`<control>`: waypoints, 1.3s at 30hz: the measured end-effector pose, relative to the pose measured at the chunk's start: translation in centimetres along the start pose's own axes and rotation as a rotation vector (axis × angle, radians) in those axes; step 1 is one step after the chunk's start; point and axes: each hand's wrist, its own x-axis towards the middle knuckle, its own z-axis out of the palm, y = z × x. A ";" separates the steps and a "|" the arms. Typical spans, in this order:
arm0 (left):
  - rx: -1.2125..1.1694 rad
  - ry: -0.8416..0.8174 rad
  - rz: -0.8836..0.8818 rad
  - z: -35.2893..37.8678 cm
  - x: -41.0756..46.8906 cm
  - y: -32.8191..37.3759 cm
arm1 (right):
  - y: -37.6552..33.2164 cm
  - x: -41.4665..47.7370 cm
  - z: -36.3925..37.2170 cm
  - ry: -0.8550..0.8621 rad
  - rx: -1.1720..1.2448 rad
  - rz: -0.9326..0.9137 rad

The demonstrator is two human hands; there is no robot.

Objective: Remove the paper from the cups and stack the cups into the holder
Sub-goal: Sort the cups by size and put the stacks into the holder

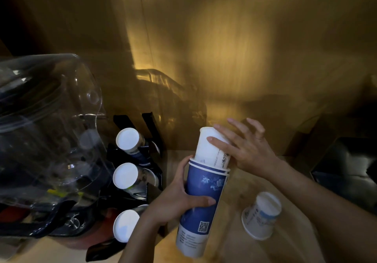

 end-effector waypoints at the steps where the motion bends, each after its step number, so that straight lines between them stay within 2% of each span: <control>1: 0.001 -0.002 -0.013 0.1 0.1 -0.1 | 0.3 -0.5 0.0 0.011 -0.020 0.040; 6: 0.008 -0.006 -0.048 1.1 0.7 -1.1 | 0.6 -3.9 -0.9 -0.059 -0.037 0.306; 9: 0.041 0.000 -0.052 1.7 1.3 -1.8 | 0.0 -6.4 -1.7 -0.140 0.131 0.702; 12: 0.054 0.059 -0.038 2.2 1.8 -2.9 | -1.6 -9.1 -2.7 -0.121 0.435 1.169; 15: 0.047 0.130 -0.040 2.7 2.2 -3.8 | -3.6 -11.8 -3.6 -0.138 0.683 1.397; 19: 0.037 0.144 -0.059 3.9 2.8 -4.4 | -5.6 -14.2 -4.0 -0.287 0.895 1.487; 23: 0.049 0.148 -0.044 4.7 3.0 -5.3 | -7.2 -15.0 -3.5 -0.394 0.988 1.568; 31: 0.033 0.173 -0.077 4.7 2.5 -5.8 | -10.6 -18.6 -0.9 -0.766 0.793 1.489; 36: 0.099 0.189 -0.052 5.1 2.6 -6.0 | -9.9 -19.6 -0.6 -0.885 0.762 1.448; 39: 0.118 0.180 -0.032 5.4 3.0 -6.1 | -8.5 -19.5 -1.4 -0.854 0.739 1.446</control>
